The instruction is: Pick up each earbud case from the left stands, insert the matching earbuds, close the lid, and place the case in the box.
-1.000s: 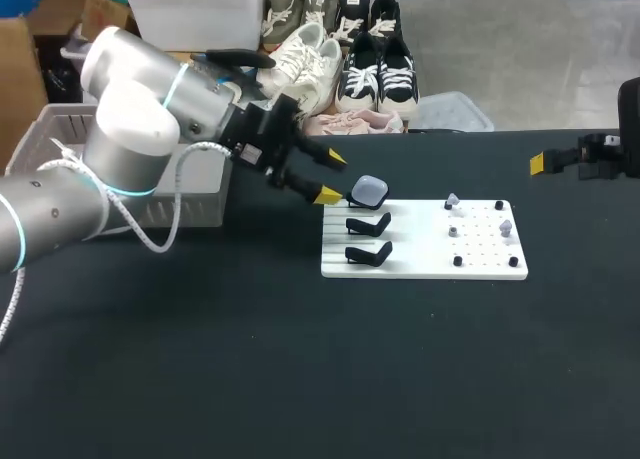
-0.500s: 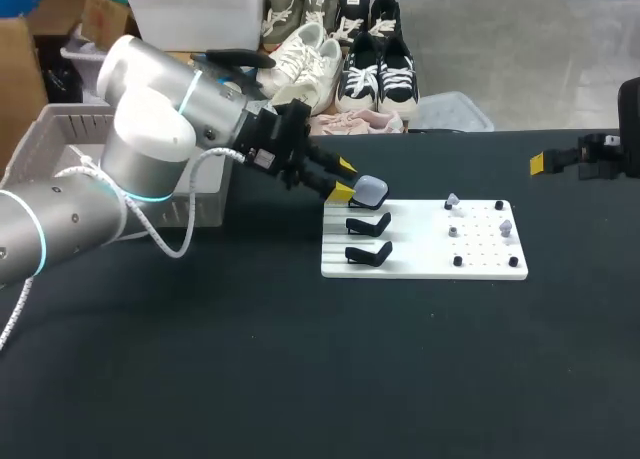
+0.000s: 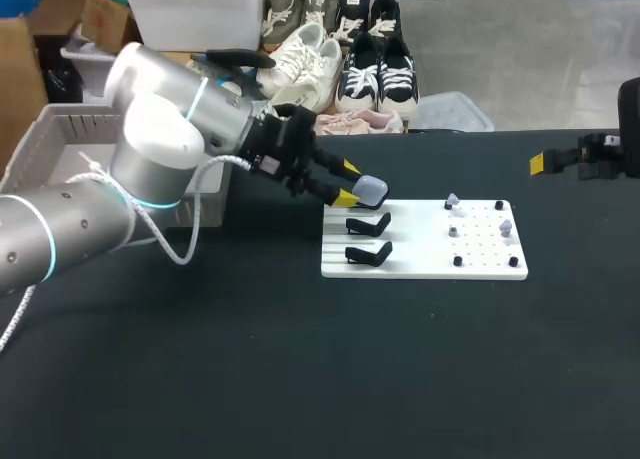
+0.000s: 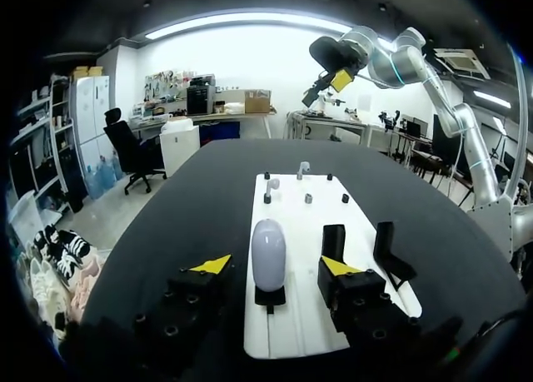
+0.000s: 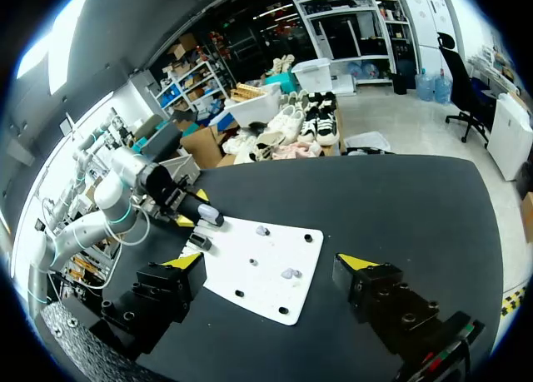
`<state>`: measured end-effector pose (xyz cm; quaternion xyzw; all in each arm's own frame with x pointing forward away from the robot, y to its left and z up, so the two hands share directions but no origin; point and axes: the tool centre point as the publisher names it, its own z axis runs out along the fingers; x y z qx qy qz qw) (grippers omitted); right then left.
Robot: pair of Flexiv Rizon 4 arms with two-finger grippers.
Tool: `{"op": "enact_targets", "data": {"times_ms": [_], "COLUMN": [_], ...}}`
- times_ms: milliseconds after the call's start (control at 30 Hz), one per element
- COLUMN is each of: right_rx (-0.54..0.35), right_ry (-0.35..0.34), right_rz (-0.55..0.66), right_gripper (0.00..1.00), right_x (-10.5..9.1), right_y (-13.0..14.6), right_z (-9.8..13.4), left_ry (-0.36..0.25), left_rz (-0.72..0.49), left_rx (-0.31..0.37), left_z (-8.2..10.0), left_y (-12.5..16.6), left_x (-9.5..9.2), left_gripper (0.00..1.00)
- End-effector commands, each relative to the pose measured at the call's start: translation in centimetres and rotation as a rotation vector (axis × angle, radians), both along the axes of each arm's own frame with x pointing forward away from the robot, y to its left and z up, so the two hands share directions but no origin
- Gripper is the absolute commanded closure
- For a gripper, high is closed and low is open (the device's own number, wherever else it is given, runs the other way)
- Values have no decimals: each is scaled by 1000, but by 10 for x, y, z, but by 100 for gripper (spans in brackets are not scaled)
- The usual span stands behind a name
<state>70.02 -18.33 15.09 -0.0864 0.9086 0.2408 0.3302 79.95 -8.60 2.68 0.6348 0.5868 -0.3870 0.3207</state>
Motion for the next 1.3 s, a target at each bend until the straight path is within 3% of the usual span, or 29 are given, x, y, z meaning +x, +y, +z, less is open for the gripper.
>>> {"op": "enact_targets", "data": {"times_ms": [33,433,667,1167,1300], "right_rx": [3,3,3,3,3], "right_ry": [-1,-1,-1,-1,-1], "right_rz": [4,4,4,4,4], "right_gripper": [0,0,0,0,0], "right_x": [0,0,0,0,0], "right_y": [-1,-1,-1,-1,-1], "right_z": [-1,-1,-1,-1,-1], "left_ry": [-3,-15,-18,-24,-29], "left_rz": [-6,-16,-18,-22,-24], "left_rx": [6,27,32,33,33], "left_z": [-3,-9,-10,-12,-12], "left_y": [-4,-10,-12,-16,-16], "left_x": [5,11,12,12,11], "left_gripper": [36,38,51,53,59]}}
